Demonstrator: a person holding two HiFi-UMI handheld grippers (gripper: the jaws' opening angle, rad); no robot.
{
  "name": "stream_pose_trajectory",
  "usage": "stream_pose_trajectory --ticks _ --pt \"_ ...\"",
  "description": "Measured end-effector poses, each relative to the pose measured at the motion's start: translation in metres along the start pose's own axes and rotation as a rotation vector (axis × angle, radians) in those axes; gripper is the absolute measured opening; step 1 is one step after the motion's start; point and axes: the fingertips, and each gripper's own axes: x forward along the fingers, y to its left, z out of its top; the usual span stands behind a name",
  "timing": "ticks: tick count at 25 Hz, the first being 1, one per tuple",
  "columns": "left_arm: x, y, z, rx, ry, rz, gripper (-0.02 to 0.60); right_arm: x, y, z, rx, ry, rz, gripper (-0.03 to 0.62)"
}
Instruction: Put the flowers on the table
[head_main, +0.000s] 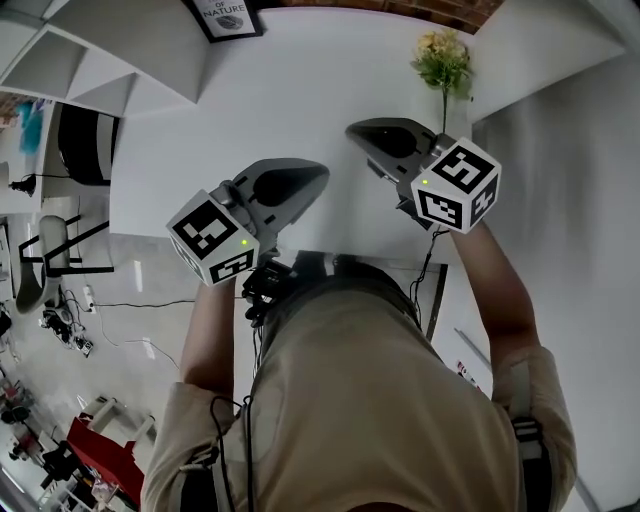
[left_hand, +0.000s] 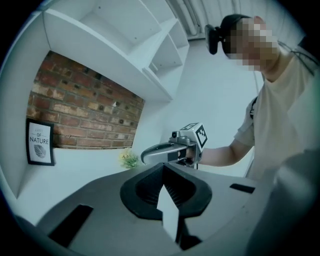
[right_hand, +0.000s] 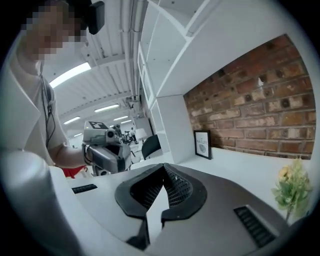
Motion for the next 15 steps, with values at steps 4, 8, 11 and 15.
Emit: stream_pose_trajectory --ticks 4,8,11,15 --pt "-0.009 0.004 0.0 0.028 -0.004 0.052 0.009 0.004 0.015 0.007 0.066 -0.055 0.074 0.023" --pt "-0.025 0.009 0.009 0.054 -0.037 0.127 0.009 0.003 0.021 0.014 0.089 -0.097 0.067 0.023" --pt "-0.036 0.01 0.016 0.053 -0.088 0.17 0.009 0.001 0.028 0.013 0.074 -0.1 0.067 0.021" --pt "-0.044 0.013 0.024 0.081 -0.132 0.247 0.009 0.001 0.031 0.012 0.081 -0.107 0.092 0.021"
